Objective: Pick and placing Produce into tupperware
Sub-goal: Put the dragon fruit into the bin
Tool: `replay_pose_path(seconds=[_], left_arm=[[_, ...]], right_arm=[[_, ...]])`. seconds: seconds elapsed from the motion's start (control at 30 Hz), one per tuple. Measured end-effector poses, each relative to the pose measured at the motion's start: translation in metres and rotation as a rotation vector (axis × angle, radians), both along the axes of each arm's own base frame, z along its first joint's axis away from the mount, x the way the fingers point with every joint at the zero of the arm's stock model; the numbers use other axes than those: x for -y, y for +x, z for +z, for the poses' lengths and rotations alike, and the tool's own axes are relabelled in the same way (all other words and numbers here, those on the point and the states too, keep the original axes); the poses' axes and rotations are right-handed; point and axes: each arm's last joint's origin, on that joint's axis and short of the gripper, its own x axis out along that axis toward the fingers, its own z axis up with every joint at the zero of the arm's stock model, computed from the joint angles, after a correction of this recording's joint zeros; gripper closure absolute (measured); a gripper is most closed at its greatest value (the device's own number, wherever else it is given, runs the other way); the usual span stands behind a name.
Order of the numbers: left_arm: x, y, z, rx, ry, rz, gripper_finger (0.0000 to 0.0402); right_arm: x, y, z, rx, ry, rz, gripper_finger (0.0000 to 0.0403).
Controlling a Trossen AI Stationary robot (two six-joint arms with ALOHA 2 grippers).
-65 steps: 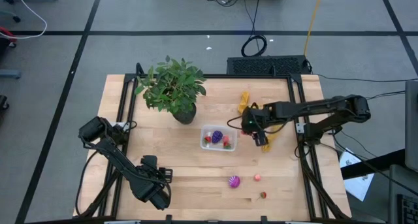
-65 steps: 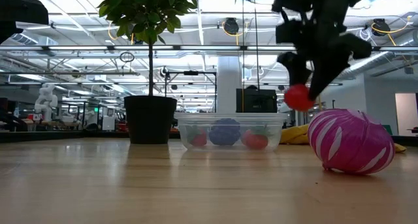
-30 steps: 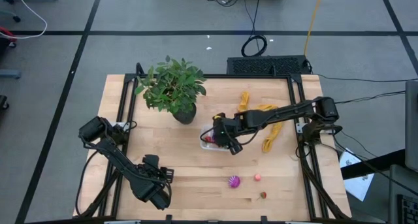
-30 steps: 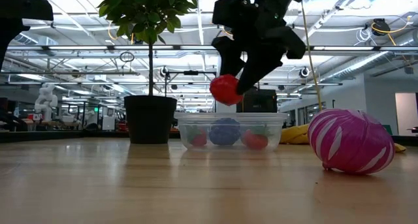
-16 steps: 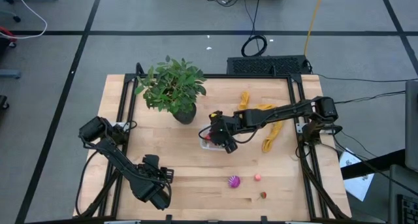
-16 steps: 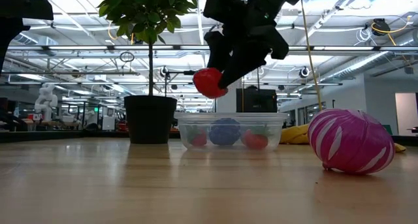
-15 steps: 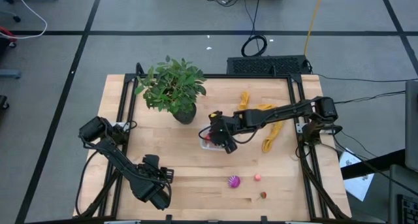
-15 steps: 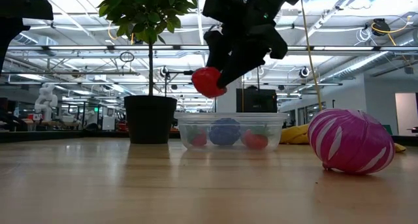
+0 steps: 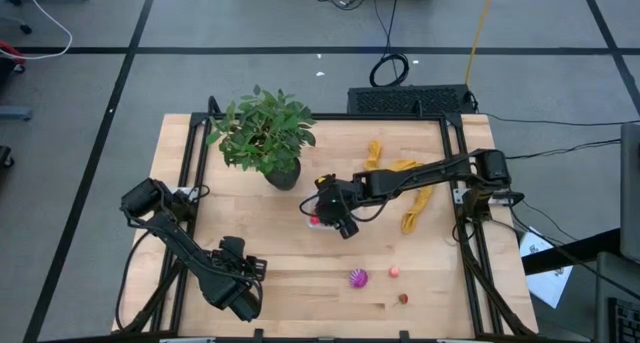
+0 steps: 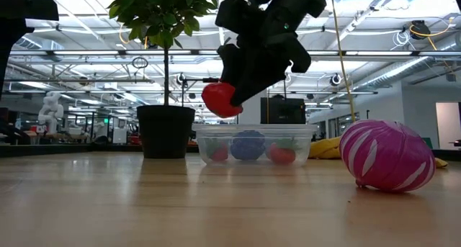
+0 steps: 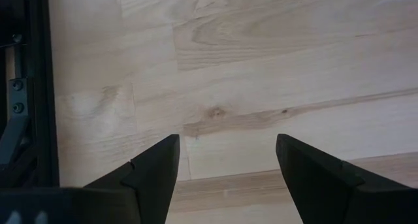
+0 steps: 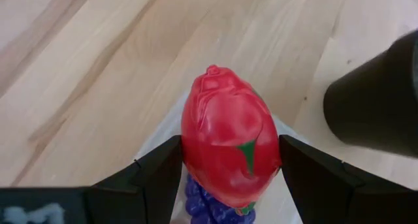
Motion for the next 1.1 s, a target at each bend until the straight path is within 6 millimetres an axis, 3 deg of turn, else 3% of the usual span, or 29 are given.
replay_pose_path(seconds=[0.47,1.1], left_arm=[[0.0,0.0,0.0,0.0,0.0,0.001,0.0144],[0.0,0.0,0.0,0.003,0.0,0.006,0.0144]], right_arm=[[0.017,-0.005,-0.019,-0.047,0.036,-0.05,0.0167],[0.03,-0.001,-0.023,-0.033,0.037,-0.082,0.0167]])
